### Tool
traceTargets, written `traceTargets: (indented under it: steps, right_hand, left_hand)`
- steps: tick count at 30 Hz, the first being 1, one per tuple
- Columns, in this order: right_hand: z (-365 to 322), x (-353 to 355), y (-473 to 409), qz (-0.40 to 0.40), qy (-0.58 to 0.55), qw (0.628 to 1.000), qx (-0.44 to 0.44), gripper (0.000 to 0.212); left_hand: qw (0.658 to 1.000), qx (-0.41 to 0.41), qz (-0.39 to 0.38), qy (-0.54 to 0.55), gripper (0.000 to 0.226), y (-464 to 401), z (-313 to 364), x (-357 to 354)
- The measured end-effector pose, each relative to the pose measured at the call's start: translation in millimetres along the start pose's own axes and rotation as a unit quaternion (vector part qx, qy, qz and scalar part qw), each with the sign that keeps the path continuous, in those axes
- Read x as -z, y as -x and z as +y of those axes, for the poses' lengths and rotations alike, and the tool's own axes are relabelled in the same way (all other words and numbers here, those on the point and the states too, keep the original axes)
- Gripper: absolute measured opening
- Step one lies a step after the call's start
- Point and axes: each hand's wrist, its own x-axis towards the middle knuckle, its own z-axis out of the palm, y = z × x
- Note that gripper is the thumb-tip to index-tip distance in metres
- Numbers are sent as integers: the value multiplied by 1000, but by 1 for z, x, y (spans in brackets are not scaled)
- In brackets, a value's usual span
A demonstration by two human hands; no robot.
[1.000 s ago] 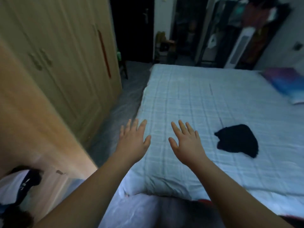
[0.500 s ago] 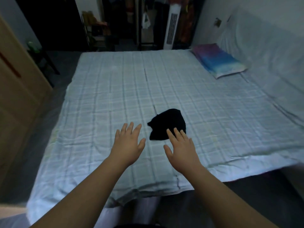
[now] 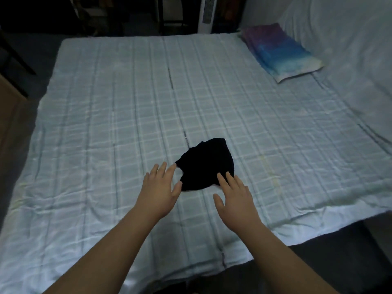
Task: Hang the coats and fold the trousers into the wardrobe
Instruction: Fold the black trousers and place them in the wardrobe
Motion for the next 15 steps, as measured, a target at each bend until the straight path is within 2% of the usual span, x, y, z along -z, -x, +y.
traceTargets:
  steps: [3,7,9,12,15]
  right_hand:
    - [8,-25,-48,-26,13,999,-14,66]
    - [18,-70,-115,-44,14,999,-10,72]
    - [24,-95,-146,-58,13,998,-3,70]
    - [39,-129,-195,-73,36,997,-4,80]
    - [65,-158,-240,-79,62,995,-27,94]
  left_hand:
    - [1000,-4,-31,-4,87,-51,-22,-33]
    - [997,25,-62,30,69,-118,-47,-83]
    - [995,33,-67,63,67,-148,-54,-107]
    - [991,25,-60,115,70,-189,-60,-150]
    - [986,38,-85,136,86,-224,-66,-194]
